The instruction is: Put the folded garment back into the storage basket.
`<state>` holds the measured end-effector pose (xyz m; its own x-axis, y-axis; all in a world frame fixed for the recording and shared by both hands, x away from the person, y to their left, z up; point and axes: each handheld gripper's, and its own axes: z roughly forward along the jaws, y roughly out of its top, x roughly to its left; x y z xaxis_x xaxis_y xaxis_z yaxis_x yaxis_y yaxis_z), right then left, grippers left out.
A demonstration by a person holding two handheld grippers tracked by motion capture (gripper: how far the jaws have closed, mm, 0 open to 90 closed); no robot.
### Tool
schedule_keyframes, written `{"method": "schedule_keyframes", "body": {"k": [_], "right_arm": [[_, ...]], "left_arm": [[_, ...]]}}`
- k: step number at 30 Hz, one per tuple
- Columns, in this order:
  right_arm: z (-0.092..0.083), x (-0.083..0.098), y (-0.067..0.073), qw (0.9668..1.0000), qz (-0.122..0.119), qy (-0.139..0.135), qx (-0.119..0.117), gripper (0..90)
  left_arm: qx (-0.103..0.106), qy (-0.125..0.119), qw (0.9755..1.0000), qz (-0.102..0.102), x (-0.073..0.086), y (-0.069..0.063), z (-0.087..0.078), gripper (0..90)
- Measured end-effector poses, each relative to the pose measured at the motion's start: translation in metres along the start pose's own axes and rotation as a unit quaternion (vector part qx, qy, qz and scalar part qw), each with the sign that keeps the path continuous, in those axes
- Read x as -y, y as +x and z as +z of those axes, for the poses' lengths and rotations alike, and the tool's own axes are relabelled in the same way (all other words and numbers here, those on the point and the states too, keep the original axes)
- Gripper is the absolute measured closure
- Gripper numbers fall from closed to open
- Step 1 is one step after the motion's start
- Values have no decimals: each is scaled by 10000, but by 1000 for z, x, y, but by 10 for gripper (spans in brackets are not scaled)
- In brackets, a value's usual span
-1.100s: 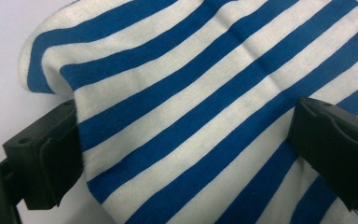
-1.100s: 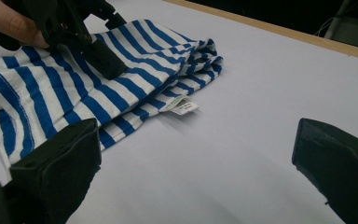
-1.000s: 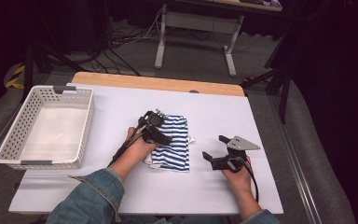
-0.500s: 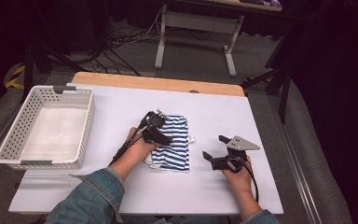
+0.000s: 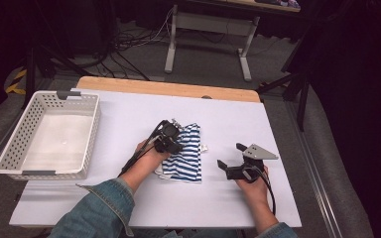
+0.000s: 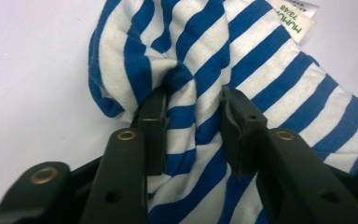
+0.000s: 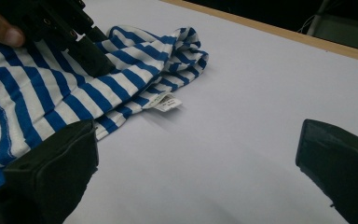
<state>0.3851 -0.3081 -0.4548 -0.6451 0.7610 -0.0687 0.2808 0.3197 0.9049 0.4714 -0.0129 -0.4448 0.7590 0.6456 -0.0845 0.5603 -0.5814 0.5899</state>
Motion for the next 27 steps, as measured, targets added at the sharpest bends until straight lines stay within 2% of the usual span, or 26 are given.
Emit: {"method": "schedule_keyframes", "body": {"k": [4,7,11,15,21,27], "right_arm": [[-1,0,-1,10000,34,10,5,16],[-2,0,-2,10000,65,-5,39,19],[-2,1,-3,9999,98,-17,60,20],[-4,1,-2,10000,23,-3,90,27],[-6,0,-3,9999,95,-86,-4,0],[-5,0,-2,9999,23,-140,-27,0]], "left_arm": [[74,-9,10000,-21,0,2,0,674],[145,-29,9998,-108,0,4,-1,679],[48,-39,10000,-66,-1,2,-2,687],[75,-91,9999,-45,-1,2,-6,690],[152,-302,9994,-46,-2,1,-19,694],[166,-505,9986,39,-5,-3,-36,696]]}}
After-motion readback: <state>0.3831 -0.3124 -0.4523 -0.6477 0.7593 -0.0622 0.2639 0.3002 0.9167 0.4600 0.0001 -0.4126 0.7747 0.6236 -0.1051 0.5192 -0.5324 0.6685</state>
